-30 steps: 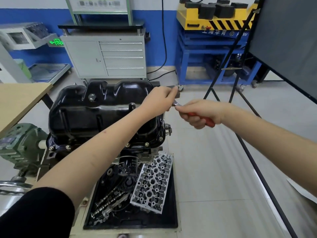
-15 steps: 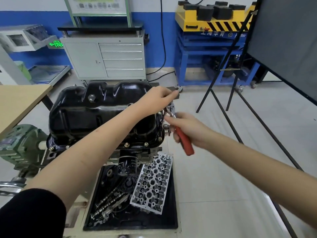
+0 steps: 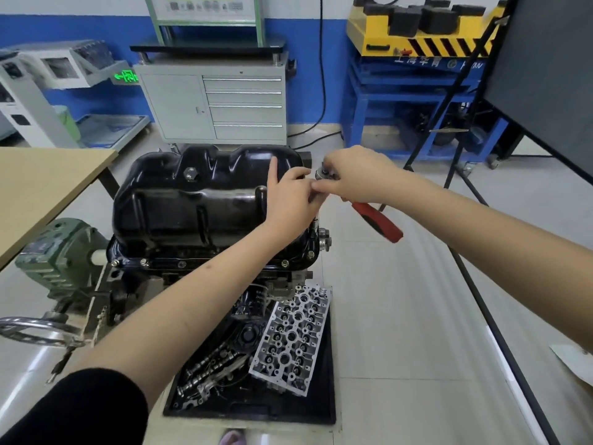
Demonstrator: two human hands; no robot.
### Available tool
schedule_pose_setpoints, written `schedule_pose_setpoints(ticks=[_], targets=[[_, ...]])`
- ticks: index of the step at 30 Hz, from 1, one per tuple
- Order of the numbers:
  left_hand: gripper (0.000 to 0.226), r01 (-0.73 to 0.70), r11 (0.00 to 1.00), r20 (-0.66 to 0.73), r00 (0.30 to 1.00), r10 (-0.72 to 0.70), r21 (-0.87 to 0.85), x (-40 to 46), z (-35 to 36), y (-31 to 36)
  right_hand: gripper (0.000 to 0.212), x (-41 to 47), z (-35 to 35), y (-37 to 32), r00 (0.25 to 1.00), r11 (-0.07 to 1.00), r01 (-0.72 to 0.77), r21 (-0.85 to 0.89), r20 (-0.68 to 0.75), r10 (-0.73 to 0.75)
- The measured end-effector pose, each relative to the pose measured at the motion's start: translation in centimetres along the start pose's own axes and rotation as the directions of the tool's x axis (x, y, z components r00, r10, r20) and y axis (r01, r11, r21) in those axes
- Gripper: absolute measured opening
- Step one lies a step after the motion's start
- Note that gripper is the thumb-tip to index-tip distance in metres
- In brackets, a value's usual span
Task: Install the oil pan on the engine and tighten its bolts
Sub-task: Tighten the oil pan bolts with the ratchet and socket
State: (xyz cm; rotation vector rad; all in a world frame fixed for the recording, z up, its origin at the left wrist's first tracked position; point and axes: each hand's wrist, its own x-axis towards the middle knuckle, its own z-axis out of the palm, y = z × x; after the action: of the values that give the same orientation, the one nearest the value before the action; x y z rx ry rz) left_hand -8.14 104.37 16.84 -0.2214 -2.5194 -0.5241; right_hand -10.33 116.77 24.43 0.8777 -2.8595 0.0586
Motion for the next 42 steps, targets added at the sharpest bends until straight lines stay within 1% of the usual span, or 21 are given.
schedule_pose_setpoints(ticks=[1, 3, 5, 6, 10, 12, 14, 16, 18, 20, 23, 25, 27, 29, 31, 33, 35, 36, 38, 40, 42], targets=[[0.029, -0.010, 1.000, -0.015, 1.000, 0.010, -0.012, 0.0, 0.0, -0.1, 0.038, -0.1, -0.1, 0.0, 0.999, 0.999, 0.044, -0.019, 0.005, -0.043], [0.027, -0.059, 0.997, -0.014, 0.998, 0.058, -0.058, -0.2, -0.1, -0.7, 0.029, -0.2, -0.6, 0.6, 0.980, 0.982, 0.189, -0.012, 0.068, -0.188], [0.027, -0.091, 0.994, -0.008, 0.996, 0.091, -0.063, -0.4, -0.5, -1.0, 0.030, -0.2, -1.3, 1.0, 0.937, 0.948, 0.318, -0.016, 0.157, -0.312], [0.027, -0.095, 0.994, -0.012, 0.996, 0.094, -0.053, -0.5, -0.5, -1.0, 0.030, -0.1, -1.5, 1.0, 0.930, 0.941, 0.335, -0.051, 0.178, -0.321], [0.037, -0.068, 0.997, -0.007, 0.998, 0.068, 0.020, -0.5, 0.2, -0.8, 0.031, -0.1, -1.5, -0.1, 0.967, 0.937, 0.245, -0.249, 0.134, -0.217], [0.038, -0.068, 0.996, 0.003, 0.998, 0.068, 0.051, -0.5, 0.5, -0.9, 0.033, 0.1, -1.1, -0.7, 0.968, 0.914, 0.247, -0.322, 0.124, -0.218], [0.035, -0.081, 0.994, 0.018, 0.997, 0.080, 0.069, -0.5, 0.5, -1.0, 0.036, 0.3, -0.7, -0.9, 0.966, 0.908, 0.256, -0.331, 0.102, -0.236], [0.034, -0.091, 0.993, 0.012, 0.996, 0.090, 0.077, -0.5, 0.4, -1.1, 0.037, 0.3, -0.5, -0.3, 0.959, 0.912, 0.283, -0.298, 0.077, -0.272], [0.033, -0.093, 0.993, -0.002, 0.996, 0.093, 0.078, -0.6, 0.4, -1.0, 0.035, 0.2, -0.1, 0.8, 0.948, 0.928, 0.318, -0.194, 0.071, -0.310], [0.032, -0.092, 0.993, -0.017, 0.996, 0.093, 0.068, -0.6, 0.4, -0.8, 0.037, 0.1, 0.3, 1.8, 0.948, 0.943, 0.317, -0.102, 0.075, -0.311], [0.033, -0.081, 0.994, -0.039, 0.996, 0.085, 0.080, -0.7, 0.7, -0.6, 0.043, 0.0, 1.1, 2.3, 0.956, 0.950, 0.292, -0.110, 0.028, -0.291], [0.032, -0.080, 0.993, -0.044, 0.995, 0.085, 0.087, -0.7, 0.9, -0.7, 0.043, -0.3, 1.7, 1.8, 0.970, 0.963, 0.238, -0.123, -0.026, -0.243], [0.031, -0.087, 0.993, -0.056, 0.994, 0.091, 0.077, -0.8, 0.8, -0.8, 0.041, -0.6, 2.2, 1.1, 0.985, 0.983, 0.155, -0.097, -0.056, -0.160], [0.030, -0.108, 0.992, -0.072, 0.991, 0.112, 0.067, -0.8, 0.6, -0.8, 0.037, -0.9, 2.6, 0.5, 0.997, 0.998, 0.062, -0.032, -0.047, -0.063], [0.031, -0.113, 0.991, -0.068, 0.991, 0.118, 0.070, -0.7, 0.4, -0.6, 0.036, -1.1, 2.7, 0.1, 0.999, 1.000, 0.002, 0.014, -0.040, -0.002], [0.033, -0.101, 0.991, -0.027, 0.994, 0.104, 0.085, -0.7, 0.3, -0.7, 0.038, -1.0, 2.4, 0.0, 0.998, 1.000, -0.008, 0.029, -0.054, 0.009], [0.033, -0.072, 0.993, 0.004, 0.997, 0.072, 0.094, -0.6, 0.1, -0.5, 0.041, -1.0, 1.8, 0.3, 0.996, 1.000, 0.024, 0.019, -0.083, -0.023], [0.033, -0.045, 0.996, 0.006, 0.999, 0.045, 0.076, -0.4, -0.2, -0.2, 0.043, -1.0, 1.3, 0.5, 0.993, 0.998, 0.054, 0.012, -0.110, -0.052], [0.032, -0.001, 0.999, -0.004, 1.000, 0.001, -0.034, 0.2, -1.1, 0.5, 0.045, -1.0, -0.1, 0.8, 0.979, 0.994, 0.111, 0.016, -0.176, -0.107], [0.033, 0.036, 0.985, 0.035, 0.999, -0.031, -0.169, 0.7, -2.2, 1.2, 0.045, -1.1, -1.2, 1.2, 0.968, 0.988, 0.149, 0.048, -0.209, -0.136], [0.038, 0.063, 0.976, 0.091, 0.995, -0.044, -0.211, 0.5, -3.1, 1.7, 0.044, -1.6, -1.6, 1.3, 0.967, 0.984, 0.162, 0.071, -0.208, -0.144]])
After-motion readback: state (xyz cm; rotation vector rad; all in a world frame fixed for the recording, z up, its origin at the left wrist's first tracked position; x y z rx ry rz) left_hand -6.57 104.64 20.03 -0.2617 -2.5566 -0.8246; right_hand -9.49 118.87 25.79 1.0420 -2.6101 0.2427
